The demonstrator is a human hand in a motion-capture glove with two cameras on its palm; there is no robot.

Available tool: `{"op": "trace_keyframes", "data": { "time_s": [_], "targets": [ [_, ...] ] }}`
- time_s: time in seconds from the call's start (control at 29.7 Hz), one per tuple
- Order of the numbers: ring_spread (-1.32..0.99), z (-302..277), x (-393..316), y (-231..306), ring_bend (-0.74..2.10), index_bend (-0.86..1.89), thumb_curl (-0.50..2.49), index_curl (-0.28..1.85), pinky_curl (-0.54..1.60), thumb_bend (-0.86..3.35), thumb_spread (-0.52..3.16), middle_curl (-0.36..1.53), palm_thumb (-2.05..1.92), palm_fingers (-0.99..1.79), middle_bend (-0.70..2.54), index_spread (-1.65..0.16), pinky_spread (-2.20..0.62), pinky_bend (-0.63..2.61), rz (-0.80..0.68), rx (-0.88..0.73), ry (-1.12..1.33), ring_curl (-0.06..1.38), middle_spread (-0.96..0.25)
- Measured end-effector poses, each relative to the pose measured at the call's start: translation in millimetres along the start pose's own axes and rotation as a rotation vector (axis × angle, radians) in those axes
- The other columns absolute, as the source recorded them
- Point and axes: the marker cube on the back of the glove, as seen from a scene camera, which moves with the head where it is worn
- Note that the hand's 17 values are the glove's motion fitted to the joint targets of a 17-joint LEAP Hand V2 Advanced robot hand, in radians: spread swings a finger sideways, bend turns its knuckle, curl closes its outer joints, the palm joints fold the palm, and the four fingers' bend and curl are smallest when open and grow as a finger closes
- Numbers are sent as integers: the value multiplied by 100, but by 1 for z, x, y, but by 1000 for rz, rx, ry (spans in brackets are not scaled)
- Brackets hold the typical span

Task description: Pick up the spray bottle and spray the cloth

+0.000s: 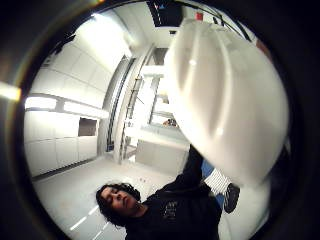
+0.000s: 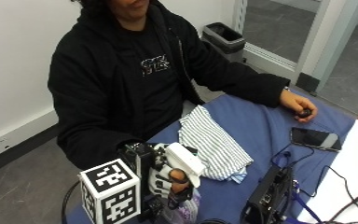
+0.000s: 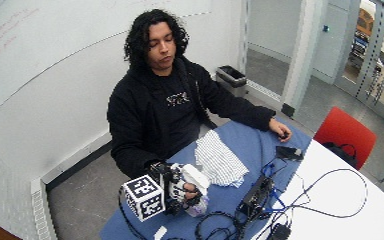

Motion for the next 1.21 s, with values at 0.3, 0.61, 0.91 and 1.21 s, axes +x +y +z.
{"op": "trace_keyframes", "data": {
  "time_s": [0.3,0.61,0.91,1.21],
  "targets": [
    [-18,7,0,-8,61,12,50,31,39,3,79,45,104,135,37,-25,-17,40,-51,277,116,43,-12],
    [-22,14,2,-15,70,17,58,35,43,-1,60,50,107,134,45,-25,-26,48,-96,353,116,48,-17],
    [-22,-1,3,-9,74,19,64,40,44,-2,50,52,106,133,48,-26,-29,51,-97,264,100,50,-20],
    [-22,8,-37,10,73,20,68,45,44,-2,44,54,105,131,49,-27,-29,50,-85,4,185,50,-20]
  ]
}}
